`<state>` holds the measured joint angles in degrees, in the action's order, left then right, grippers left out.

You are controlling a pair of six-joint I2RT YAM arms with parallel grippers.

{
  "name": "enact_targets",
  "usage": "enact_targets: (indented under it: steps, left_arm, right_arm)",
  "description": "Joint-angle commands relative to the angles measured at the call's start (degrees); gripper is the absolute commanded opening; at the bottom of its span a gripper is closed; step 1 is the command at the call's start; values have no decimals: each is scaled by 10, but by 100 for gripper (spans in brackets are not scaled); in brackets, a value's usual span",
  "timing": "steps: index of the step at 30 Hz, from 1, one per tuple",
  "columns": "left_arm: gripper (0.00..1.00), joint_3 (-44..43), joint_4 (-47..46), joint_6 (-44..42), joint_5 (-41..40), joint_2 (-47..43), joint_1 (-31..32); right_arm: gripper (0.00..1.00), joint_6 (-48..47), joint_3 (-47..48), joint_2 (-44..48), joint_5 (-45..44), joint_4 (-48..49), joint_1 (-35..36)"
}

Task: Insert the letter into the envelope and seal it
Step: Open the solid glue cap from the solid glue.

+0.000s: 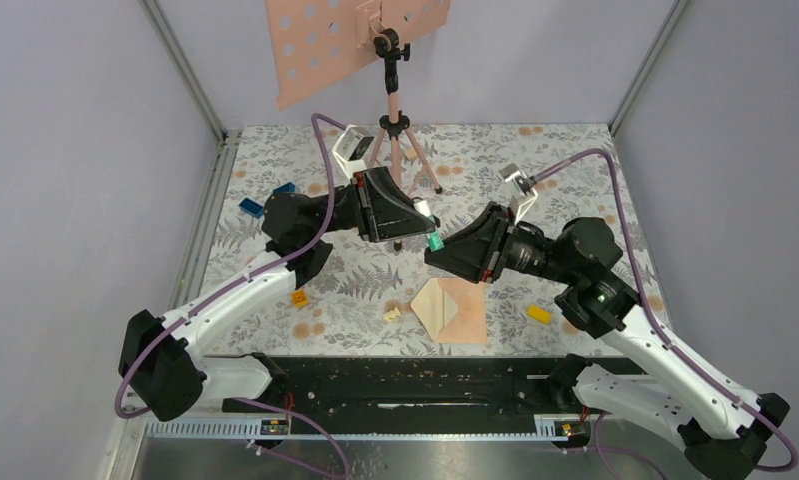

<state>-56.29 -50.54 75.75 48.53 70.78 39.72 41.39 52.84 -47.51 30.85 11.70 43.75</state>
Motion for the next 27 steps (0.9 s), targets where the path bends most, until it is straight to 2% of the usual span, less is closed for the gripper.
enact_targets:
  steps: [1, 5, 11, 14, 22, 25, 26, 27]
  left_arm:
    - [0, -50, -215, 127, 48, 12, 6]
    - [0, -65, -254, 158, 46, 27, 6]
    - [0, -73, -268, 170, 48, 33, 6]
    - [0, -70, -270, 170, 47, 32, 6]
    - [0, -64, -268, 169, 49, 38, 5]
    - [0, -65, -266, 167, 49, 41, 6]
    - [0, -64, -264, 165, 50, 41, 6]
    - [0, -64, -259, 164, 51, 41, 6]
  right_arm:
    - [0, 73, -14, -46, 146, 105, -7]
    - [0, 93, -18, -67, 176, 135, -8]
    - [1, 90, -31, -62, 167, 127, -9]
    - [13, 62, -27, -50, 147, 81, -9]
    - [25, -18, -8, -19, 96, -43, -9]
    - [26, -30, -3, -8, 75, -66, -9]
    - [32, -32, -3, -3, 69, -67, -9]
    - [43, -33, 1, 0, 66, -70, -9]
